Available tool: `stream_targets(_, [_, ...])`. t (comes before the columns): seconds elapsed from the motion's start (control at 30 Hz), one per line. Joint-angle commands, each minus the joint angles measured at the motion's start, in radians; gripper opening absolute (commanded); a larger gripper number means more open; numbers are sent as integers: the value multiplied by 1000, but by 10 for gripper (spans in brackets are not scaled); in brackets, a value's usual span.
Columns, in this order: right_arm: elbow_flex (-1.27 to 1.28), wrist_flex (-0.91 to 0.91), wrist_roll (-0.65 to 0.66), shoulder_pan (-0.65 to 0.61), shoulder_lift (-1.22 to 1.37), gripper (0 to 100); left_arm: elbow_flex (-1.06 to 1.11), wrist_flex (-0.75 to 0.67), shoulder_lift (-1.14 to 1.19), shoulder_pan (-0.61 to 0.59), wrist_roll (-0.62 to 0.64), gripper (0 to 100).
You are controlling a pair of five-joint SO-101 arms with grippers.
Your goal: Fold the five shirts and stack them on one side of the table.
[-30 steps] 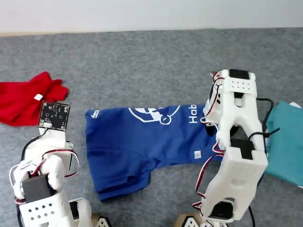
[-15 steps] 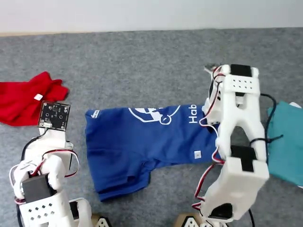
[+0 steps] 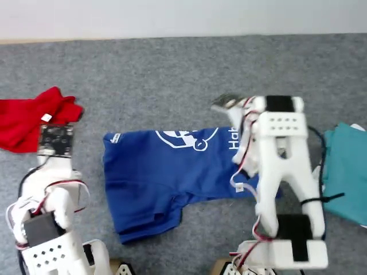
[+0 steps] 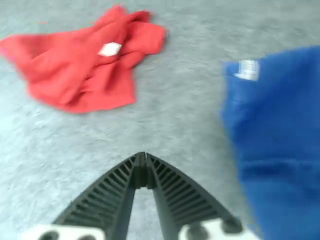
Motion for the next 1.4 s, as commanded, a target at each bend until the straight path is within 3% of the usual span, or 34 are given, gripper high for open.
stream_targets(0.0, [31, 30, 87, -110, -131, 129, 50, -109, 3, -178, -80, 16])
stream_targets(0.17, [68, 28, 135, -306, -202, 128, 104, -141, 3, -376, -153, 22])
stream_targets(0.3, [69, -41, 130, -453, -203, 107, 125, -141, 0, -457, -153, 22])
stream_targets(0.43, [120, -171, 127, -585, -203, 5, 159, -141, -6, -468, -153, 22])
stream_targets(0.63, [226, -268, 130, -743, -206, 58, 174, -141, -6, -470, -153, 22])
stream_targets(0.83, [252, -326, 126, -845, -203, 205, 176, -141, -6, -470, -153, 22])
stream_targets(1.2, [253, -326, 127, -1027, -163, 256, 228, -141, -8, -470, -153, 21])
stream_targets(1.37, [247, -367, 127, -1035, -8, 255, 232, -141, -8, -470, -153, 21])
